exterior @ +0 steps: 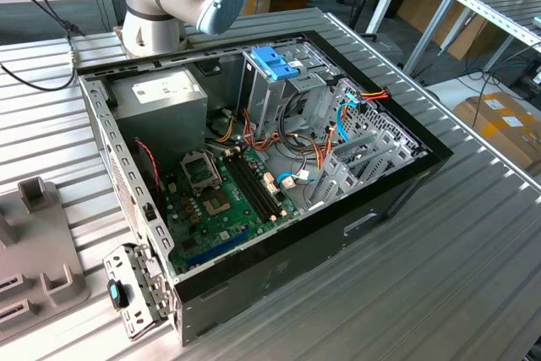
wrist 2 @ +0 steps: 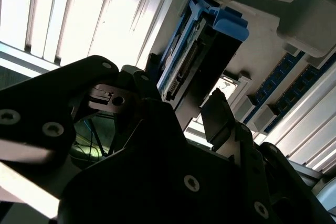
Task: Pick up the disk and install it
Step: 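Pick up the disk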
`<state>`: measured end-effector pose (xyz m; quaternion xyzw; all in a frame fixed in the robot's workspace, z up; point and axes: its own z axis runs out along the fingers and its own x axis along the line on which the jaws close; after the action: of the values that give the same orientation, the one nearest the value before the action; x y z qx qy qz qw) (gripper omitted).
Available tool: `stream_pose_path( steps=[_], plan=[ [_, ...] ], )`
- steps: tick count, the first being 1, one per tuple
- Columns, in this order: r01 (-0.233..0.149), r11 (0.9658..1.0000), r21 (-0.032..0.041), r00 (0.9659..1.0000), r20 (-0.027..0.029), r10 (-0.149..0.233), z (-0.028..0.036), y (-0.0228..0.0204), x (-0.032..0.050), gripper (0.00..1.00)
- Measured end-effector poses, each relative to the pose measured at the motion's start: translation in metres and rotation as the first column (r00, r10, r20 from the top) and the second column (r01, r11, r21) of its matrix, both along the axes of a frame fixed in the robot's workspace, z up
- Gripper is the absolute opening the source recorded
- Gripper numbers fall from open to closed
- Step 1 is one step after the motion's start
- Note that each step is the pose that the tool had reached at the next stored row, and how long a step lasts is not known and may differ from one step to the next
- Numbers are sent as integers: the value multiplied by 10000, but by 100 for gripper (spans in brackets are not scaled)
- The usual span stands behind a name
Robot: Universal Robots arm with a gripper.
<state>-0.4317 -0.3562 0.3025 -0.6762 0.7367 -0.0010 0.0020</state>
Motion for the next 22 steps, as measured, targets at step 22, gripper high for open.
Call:
stream_pose_path(
  steps=[22],
  plan=[
    [0, 10000, 2, 10000, 0, 0, 10, 0, 0, 50]
  ],
)
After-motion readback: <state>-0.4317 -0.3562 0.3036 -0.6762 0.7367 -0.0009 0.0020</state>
